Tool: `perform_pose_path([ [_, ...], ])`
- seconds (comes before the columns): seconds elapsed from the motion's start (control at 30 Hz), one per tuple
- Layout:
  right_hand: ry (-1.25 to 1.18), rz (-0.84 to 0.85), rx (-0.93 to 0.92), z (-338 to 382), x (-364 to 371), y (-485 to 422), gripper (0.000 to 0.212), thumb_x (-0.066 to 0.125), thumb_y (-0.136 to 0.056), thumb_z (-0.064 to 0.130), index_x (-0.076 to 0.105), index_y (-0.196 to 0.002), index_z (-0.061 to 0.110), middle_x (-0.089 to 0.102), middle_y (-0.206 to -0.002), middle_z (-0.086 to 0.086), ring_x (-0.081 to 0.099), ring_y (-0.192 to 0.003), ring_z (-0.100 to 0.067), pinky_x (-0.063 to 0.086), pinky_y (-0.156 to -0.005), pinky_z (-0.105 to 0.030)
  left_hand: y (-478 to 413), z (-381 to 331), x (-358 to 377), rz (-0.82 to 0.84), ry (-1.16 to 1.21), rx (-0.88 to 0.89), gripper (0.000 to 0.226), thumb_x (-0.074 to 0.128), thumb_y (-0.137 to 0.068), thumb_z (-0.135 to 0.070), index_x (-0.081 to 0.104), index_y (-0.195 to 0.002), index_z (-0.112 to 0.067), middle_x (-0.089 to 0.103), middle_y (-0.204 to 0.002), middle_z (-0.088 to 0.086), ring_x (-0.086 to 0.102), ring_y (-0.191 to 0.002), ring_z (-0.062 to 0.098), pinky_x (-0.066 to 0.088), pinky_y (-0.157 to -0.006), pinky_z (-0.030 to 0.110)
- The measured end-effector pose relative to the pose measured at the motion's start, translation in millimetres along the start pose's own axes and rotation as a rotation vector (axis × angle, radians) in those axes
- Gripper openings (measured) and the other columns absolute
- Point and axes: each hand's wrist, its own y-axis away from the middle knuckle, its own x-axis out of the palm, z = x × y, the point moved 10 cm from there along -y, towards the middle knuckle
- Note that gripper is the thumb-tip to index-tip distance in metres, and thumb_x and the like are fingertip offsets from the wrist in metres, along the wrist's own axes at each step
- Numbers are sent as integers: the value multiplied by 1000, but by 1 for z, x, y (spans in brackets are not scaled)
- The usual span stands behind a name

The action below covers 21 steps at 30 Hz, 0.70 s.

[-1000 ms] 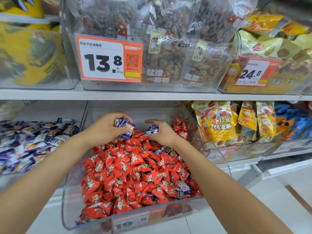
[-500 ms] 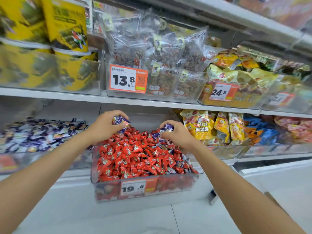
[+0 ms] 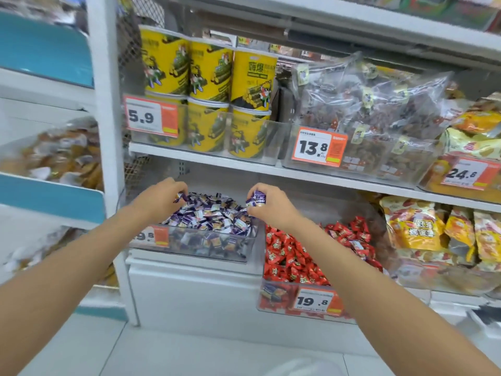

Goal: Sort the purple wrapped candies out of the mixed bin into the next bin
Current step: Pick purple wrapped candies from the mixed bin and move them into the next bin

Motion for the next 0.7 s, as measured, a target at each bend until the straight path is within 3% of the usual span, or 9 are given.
perform_pose_path([
  [0.13, 252, 58, -19, 14, 42, -44, 23, 63, -84, 14, 58, -106, 18, 65, -95, -7, 59, -86, -29, 49, -68, -39, -11, 53, -1, 11, -145, -85, 27, 58, -94, -21, 54, -121, -23, 49, -110, 6, 59, -80, 27, 52, -71, 40],
  [0.2, 308, 62, -6, 10, 55, -64, 40, 68, -85, 25, 54, -122, 21, 63, -117, -7, 58, -103, -29, 48, -76, -37, -21, 56, -10, -36, -192, -115, 33, 58, -94, -23, 49, -126, -22, 47, -113, 8, 58, -82, 28, 50, -67, 39],
  [0.23, 303, 113, 8, 5, 65, -74, 56, 73, -84, 32, 49, -133, 22, 57, -133, -8, 52, -120, -30, 48, -88, -40, -28, 57, -10, -44, -198, -130, 39, 59, -93, -25, 46, -130, -20, 46, -116, 10, 58, -87, 30, 51, -68, 41],
  [0.3, 268, 283, 31, -4, 86, -81, 88, 79, -78, 41, 32, -150, 23, 35, -155, -6, 26, -144, -29, 33, -111, -46, -39, 58, 3, 41, -173, -154, 60, 66, -88, -36, 39, -139, -19, 43, -124, 16, 53, -107, 35, 51, -84, 47],
  [0.37, 275, 384, 21, -10, 96, -82, 96, 79, -78, 40, 23, -154, 23, 27, -159, -6, 22, -146, -27, 26, -117, -42, -43, 60, 31, 200, -119, -172, 83, 72, -81, -46, 29, -148, -23, 36, -139, 19, 38, -129, 39, 41, -103, 50],
  [0.47, 276, 347, -50, -11, 83, -75, 79, 74, -85, 26, 32, -151, 17, 35, -155, -5, 35, -141, -24, 31, -112, -33, -42, 56, 54, 249, -84, -174, 80, 70, -83, -45, 29, -149, -29, 37, -142, 19, 32, -133, 39, 37, -106, 48],
  [0.63, 239, 12, -86, -42, -3, -33, 31, 63, -90, 15, 65, -121, 15, 60, -124, -8, 52, -117, -23, 40, -103, -35, -45, -6, 39, 33, 96, -17, 37, 64, -91, -33, 61, -125, -20, 62, -118, 8, 64, -92, 23, 53, -84, 39],
  [0.7, 231, -34, -26, -73, -41, -3, 24, 62, -89, 10, 68, -113, 12, 63, -111, -5, 57, -101, -18, 43, -91, -27, -45, -54, 34, -24, 208, 65, 28, 62, -92, -28, 63, -119, -20, 63, -116, 3, 63, -92, 18, 52, -86, 38],
])
